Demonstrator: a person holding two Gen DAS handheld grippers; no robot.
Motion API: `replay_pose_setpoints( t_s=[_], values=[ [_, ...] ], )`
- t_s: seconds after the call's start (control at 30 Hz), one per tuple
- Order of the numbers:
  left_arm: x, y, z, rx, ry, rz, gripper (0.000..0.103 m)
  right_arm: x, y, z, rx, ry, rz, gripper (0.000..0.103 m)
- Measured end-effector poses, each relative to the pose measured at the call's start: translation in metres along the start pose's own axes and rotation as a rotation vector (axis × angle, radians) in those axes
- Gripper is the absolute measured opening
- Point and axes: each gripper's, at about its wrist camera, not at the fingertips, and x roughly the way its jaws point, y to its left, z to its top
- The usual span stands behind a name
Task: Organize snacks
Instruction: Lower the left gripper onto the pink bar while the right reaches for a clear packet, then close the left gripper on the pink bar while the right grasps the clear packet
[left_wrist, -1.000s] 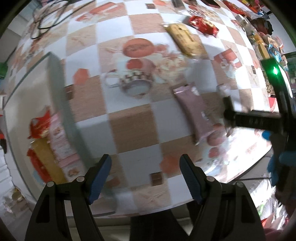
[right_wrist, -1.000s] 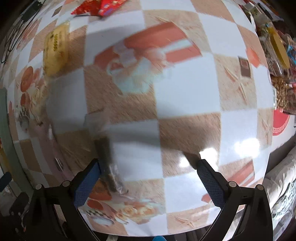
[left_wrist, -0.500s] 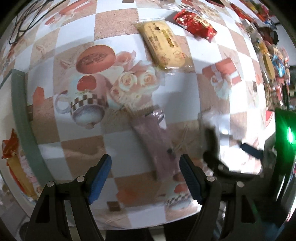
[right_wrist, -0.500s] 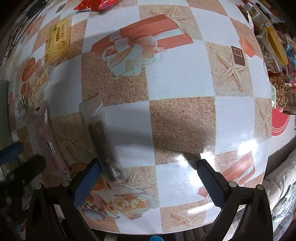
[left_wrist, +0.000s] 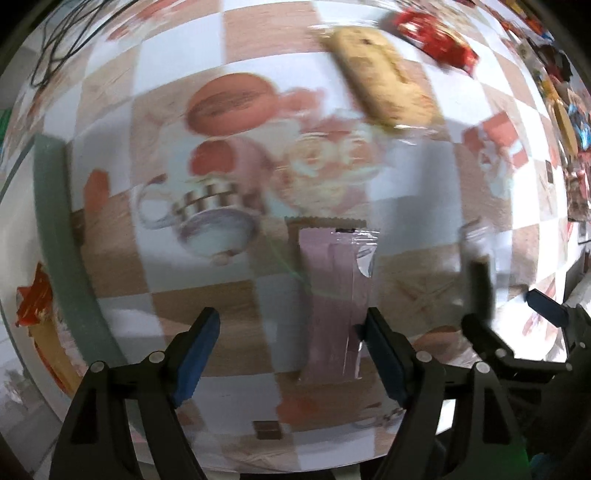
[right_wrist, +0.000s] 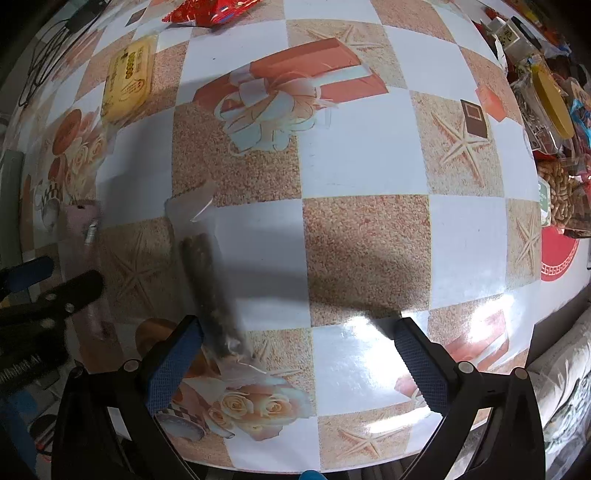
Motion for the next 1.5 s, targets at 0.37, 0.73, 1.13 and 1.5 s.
replay_pose_setpoints(
  t_s=[0.37,0.73,1.13,1.5],
  values=[
    [0.0,-0.013,0.003,0.097,-0.031,0.038,0.082,0.0,0.002,-0.001,0.0,0.001,-0.003,0.103],
    [0.016,0.005,-0.01,0.078,-0.002,0.031,0.103,0.004,0.004,0.0,0.001,-0.004,-0.003,0.103],
    [0.015,0.004,-0.016,0.073,-0.026,0.03,0.103,0.003,0.003,-0.001,0.001,-0.006,-0.003,0.103],
    [0.01,0.007,-0.023,0.074,-0.041,0.029,0.103,0.003,0.003,0.0,0.003,0.003,-0.002,0.103]
  ],
)
